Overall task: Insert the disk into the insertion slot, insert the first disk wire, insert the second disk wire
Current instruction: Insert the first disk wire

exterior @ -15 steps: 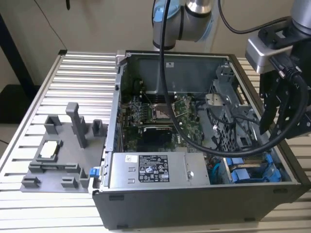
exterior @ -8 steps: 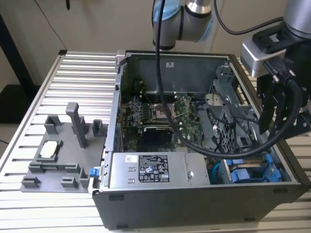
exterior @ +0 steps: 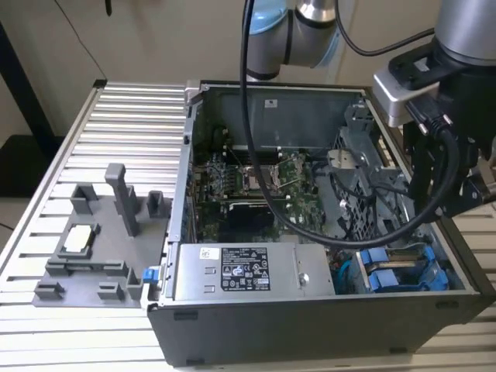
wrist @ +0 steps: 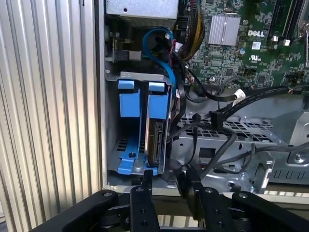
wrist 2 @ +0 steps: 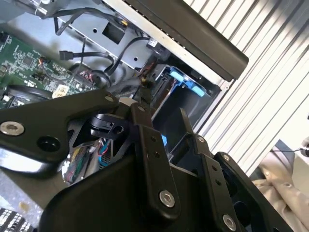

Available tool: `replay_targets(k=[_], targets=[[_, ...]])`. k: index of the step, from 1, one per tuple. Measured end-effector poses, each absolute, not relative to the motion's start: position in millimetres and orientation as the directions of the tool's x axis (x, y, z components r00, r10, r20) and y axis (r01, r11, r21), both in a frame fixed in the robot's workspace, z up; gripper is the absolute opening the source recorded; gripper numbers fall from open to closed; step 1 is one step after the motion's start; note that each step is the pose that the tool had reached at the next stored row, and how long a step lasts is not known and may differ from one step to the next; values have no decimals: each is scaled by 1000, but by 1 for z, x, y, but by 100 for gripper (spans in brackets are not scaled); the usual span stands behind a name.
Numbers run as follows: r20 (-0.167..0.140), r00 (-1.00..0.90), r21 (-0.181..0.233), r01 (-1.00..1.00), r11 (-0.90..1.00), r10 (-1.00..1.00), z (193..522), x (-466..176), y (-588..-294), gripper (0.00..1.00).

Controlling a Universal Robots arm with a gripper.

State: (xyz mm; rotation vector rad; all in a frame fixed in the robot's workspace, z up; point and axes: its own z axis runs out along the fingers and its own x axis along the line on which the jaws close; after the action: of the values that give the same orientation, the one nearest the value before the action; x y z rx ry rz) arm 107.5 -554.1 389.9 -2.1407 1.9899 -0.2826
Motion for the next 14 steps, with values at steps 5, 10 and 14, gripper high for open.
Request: replay_targets(k=[5, 10, 14], targets=[[2, 86, -293, -953, -83, -996, 388, 106, -550, 41], [9, 92, -294, -952, -91, -996, 387, 106, -549, 41], [20, 105, -295, -949, -106, -994, 385, 106, -549, 41]])
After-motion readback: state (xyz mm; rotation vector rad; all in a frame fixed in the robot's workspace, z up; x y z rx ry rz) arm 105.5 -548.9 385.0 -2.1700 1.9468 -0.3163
